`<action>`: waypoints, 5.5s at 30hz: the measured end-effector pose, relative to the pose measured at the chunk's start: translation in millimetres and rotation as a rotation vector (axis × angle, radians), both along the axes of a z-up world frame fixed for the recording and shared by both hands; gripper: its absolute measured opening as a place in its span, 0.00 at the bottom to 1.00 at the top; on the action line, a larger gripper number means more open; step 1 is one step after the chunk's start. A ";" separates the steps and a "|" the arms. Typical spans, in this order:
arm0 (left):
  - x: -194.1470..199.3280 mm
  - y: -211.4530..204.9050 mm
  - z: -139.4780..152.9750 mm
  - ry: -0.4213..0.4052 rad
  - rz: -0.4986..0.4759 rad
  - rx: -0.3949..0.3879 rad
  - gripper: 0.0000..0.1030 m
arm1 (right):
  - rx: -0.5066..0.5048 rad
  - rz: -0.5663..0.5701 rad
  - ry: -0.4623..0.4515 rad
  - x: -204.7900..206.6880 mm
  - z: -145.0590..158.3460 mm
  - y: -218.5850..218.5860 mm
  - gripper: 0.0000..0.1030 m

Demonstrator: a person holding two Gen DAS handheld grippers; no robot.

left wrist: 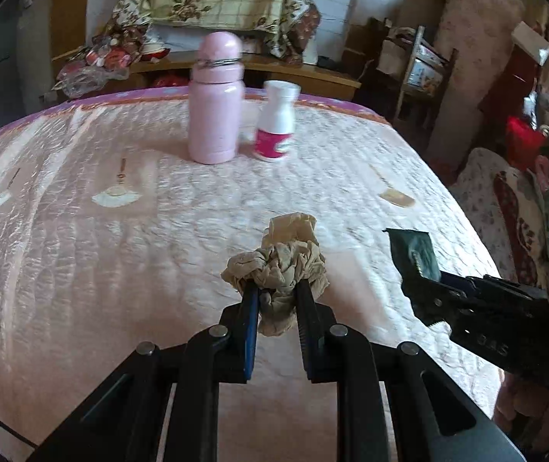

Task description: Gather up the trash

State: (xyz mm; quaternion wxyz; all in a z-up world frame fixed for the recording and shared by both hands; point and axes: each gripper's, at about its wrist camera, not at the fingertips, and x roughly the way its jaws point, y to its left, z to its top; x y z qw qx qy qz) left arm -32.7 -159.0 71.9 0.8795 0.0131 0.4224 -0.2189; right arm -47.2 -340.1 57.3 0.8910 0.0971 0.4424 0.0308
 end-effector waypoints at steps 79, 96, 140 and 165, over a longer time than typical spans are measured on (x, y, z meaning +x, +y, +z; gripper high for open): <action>-160.6 -365.8 -45.9 0.101 -0.547 0.023 0.19 | -0.010 -0.668 0.036 -295.8 -21.5 -326.0 0.28; -156.0 -386.0 -57.5 0.131 -0.584 0.023 0.20 | 0.021 -0.711 0.029 -300.2 -25.4 -332.6 0.30; -181.1 -238.8 63.1 -0.296 -0.402 -0.148 0.72 | -0.194 -0.637 -0.221 -314.3 71.4 -248.1 0.71; -212.1 -167.1 111.4 -0.430 -0.264 -0.178 0.72 | -0.251 -0.582 -0.398 -345.5 147.3 -166.7 0.76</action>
